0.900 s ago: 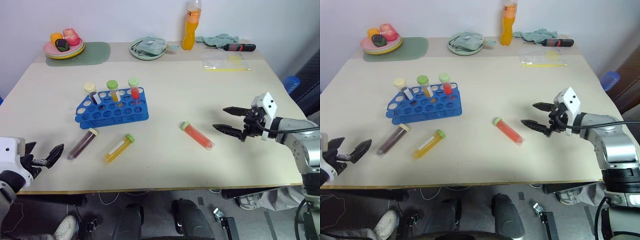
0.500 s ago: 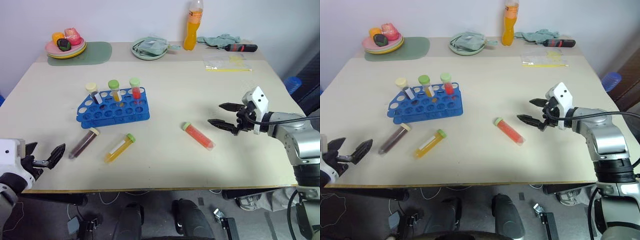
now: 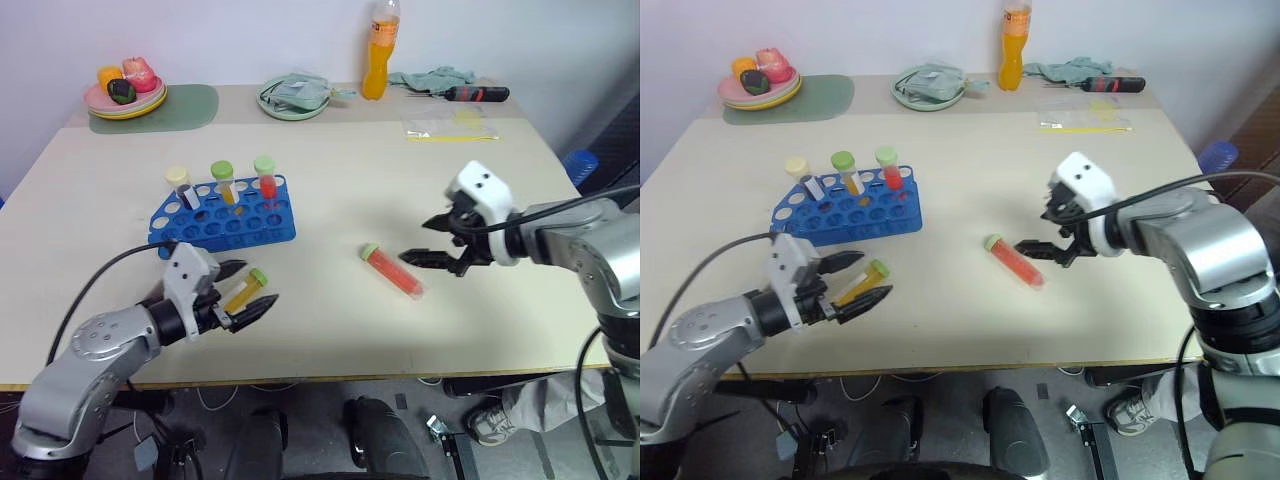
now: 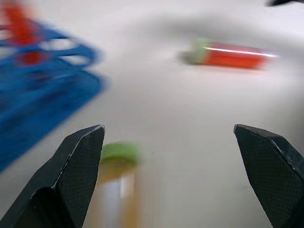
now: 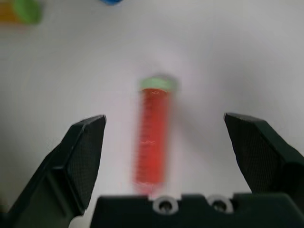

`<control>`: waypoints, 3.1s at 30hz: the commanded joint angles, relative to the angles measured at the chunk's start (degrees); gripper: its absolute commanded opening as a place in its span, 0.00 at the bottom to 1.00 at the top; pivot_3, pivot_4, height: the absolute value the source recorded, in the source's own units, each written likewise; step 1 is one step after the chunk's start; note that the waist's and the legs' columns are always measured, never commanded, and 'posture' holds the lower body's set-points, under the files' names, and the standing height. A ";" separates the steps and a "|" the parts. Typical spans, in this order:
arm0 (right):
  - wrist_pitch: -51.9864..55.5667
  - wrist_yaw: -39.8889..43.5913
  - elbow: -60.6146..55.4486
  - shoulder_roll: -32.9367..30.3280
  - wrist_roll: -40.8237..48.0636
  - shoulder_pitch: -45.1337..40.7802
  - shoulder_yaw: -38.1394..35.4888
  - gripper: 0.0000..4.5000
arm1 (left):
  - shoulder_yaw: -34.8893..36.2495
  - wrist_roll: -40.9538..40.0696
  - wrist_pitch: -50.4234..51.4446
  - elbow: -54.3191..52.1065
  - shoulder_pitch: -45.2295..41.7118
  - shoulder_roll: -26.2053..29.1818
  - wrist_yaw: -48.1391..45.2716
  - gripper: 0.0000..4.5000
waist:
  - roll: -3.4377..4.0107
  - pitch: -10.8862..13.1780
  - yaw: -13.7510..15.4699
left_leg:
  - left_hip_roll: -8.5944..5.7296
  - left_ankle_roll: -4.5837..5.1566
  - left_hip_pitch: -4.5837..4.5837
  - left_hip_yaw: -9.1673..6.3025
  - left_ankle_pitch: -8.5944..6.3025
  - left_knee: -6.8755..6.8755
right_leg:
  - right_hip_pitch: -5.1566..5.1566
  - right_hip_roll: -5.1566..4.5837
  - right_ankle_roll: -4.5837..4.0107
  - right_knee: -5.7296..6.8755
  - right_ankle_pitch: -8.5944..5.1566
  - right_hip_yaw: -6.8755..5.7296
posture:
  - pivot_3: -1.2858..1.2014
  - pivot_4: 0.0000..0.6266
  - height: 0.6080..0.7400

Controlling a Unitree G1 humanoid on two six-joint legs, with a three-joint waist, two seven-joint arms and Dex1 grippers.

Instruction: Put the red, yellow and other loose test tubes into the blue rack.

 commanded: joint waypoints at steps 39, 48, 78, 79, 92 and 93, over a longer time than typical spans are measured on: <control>-26.37 -33.37 5.32 12.24 20.60 -7.53 8.13 0.35 | -2.04 2.64 -6.12 -2.00 6.08 -7.61 3.73 1.00 | 0.01 -0.01 0.06 | -0.01 0.45 -0.21 0.04 -0.25 0.12 | -0.16 -0.01 0.13 0.06 0.00 0.01 | 0.52 0.24 1.00; -68.55 -29.45 29.74 44.89 -0.77 -3.49 8.30 0.35 | 10.05 2.33 -8.00 1.98 7.41 -8.51 7.47 1.00 | -0.02 -0.03 0.15 | 0.09 0.42 -0.09 0.13 -0.24 0.16 | -0.12 0.04 0.11 0.20 0.02 0.06 | 0.52 0.24 1.00; -90.55 -25.45 63.02 57.33 -18.72 -5.40 1.38 0.35 | 11.02 0.67 -5.61 -2.45 9.30 -7.75 9.54 1.00 | 0.02 0.00 0.04 | 0.02 0.37 -0.06 0.13 -0.23 0.12 | -0.14 -0.05 0.10 0.25 0.04 0.06 | 0.52 0.24 1.00; -90.72 -25.09 63.08 57.36 -18.85 -5.34 1.48 0.35 | 10.94 0.66 -5.57 -2.47 9.25 -7.72 9.59 1.00 | 0.02 0.00 0.03 | 0.01 0.37 -0.06 0.13 -0.23 0.12 | -0.14 -0.05 0.10 0.24 0.04 0.06 | 0.52 0.24 1.00; -87.70 -16.28 43.56 51.29 -16.25 0.48 1.16 0.99 | 10.46 -6.80 20.65 -11.26 -2.06 -0.01 20.81 1.00 | 0.01 0.00 0.32 | -0.01 0.37 -0.07 0.06 -0.23 0.15 | -0.13 -0.06 0.12 0.32 0.04 0.06 | 0.52 0.24 1.00; -86.13 -14.90 40.68 49.83 -15.74 1.20 1.19 0.99 | 10.28 -7.48 24.71 -12.19 -4.74 1.77 22.17 1.00 | -0.01 -0.01 0.38 | -0.03 0.37 -0.08 -0.02 -0.23 0.18 | -0.11 -0.06 0.12 0.34 0.04 0.03 | 0.52 0.24 1.00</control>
